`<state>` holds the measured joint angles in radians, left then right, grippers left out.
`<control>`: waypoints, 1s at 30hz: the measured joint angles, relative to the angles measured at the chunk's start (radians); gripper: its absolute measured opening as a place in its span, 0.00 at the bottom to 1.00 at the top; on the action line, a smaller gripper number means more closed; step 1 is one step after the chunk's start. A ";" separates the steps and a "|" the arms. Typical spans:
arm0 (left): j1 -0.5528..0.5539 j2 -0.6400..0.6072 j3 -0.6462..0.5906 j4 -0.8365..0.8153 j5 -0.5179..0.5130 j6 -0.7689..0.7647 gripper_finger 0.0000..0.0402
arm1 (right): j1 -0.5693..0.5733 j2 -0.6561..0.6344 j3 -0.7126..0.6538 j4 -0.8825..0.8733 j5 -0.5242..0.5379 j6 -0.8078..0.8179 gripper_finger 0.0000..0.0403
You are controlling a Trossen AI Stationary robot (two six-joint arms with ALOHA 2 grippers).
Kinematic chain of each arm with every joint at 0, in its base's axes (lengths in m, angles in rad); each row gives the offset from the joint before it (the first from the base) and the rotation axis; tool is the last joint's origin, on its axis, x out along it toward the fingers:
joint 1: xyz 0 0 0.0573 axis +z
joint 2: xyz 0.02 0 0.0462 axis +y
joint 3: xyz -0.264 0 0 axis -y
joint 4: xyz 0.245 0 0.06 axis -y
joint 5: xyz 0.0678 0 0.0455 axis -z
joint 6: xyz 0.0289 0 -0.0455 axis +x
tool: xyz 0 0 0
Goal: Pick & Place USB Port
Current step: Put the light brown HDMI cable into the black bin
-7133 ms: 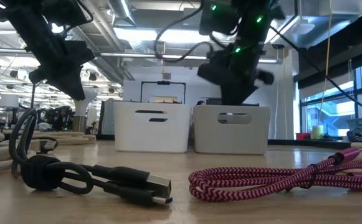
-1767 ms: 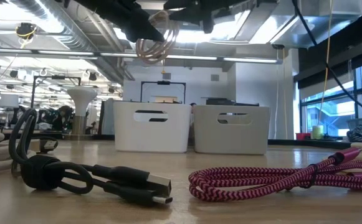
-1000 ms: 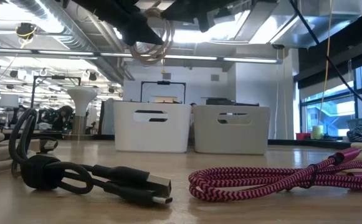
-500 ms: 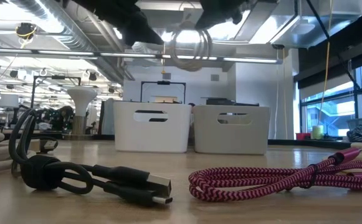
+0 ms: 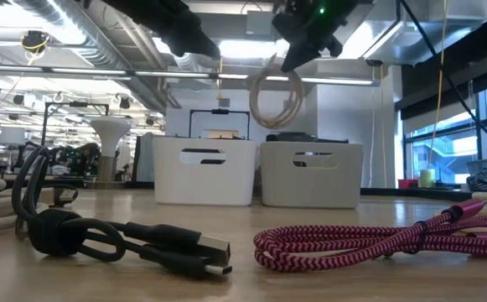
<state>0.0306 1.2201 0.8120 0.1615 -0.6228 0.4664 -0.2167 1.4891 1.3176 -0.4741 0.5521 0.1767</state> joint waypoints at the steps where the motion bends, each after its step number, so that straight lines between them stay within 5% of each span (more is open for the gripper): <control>1: -0.002 0.000 0.000 0.000 0.001 -0.001 0.33 | -0.009 0.000 -0.010 0.015 -0.002 0.014 0.00; 30: -0.040 0.000 0.000 -0.008 -0.067 0.002 0.32 | -0.036 0.361 -0.059 0.292 0.009 0.236 0.00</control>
<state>-0.0097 1.2201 0.8120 0.1535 -0.6896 0.4686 -0.2523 1.8500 1.2587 -0.1818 0.5610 0.4122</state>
